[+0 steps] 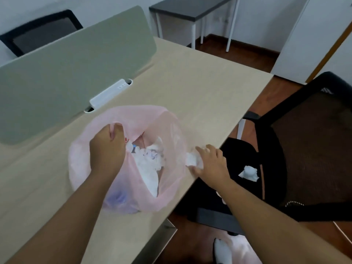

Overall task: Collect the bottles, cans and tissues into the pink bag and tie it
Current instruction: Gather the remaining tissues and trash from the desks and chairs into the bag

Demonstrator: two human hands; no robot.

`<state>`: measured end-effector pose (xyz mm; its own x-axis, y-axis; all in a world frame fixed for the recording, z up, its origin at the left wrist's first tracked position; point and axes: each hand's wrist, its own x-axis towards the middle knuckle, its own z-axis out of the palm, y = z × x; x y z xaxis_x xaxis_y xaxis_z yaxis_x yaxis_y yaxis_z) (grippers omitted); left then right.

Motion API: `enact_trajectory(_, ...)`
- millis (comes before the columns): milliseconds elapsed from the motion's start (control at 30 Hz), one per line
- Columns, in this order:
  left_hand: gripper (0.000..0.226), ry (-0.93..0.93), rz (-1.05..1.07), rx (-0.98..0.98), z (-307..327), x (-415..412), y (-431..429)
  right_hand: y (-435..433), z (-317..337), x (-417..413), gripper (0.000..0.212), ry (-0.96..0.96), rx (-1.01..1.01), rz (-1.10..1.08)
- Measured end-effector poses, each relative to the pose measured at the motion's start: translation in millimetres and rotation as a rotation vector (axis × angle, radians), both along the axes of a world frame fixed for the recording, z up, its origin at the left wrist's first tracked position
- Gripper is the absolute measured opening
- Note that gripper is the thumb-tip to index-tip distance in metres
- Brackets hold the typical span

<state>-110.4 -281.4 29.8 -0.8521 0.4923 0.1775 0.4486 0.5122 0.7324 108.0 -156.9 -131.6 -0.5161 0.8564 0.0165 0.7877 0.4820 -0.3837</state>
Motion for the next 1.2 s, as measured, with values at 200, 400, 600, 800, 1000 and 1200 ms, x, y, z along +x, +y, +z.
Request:
enact_trajectory(200, 0.044, -0.015, 0.113, -0.015, 11, -8, 17, 25, -6, -1, 0.007, 0.222, 0.0, 0.063)
enact_trajectory(400, 0.042, -0.146, 0.108, 0.025, 16, -7, 20, -2, 82, -71, 0.034, 0.466, 0.16, 0.505)
enact_trajectory(600, 0.035, -0.028, 0.039, -0.088, 0, 14, 32, 9, 61, -42, 0.039, 0.598, 0.185, 0.251)
enact_trajectory(800, 0.024, 0.138, -0.072, -0.341, -66, 55, 47, 67, -94, 112, 0.072, -0.094, -0.313, -0.267)
enact_trajectory(1000, 0.018, 0.248, -0.119, -0.436, -130, 46, 92, 121, -197, 145, 0.085, -0.309, -0.56, -0.361)
enact_trajectory(1200, 0.03, 0.341, -0.138, -0.496, -165, 57, 116, 154, -253, 155, 0.046, -0.19, -0.669, -0.577)
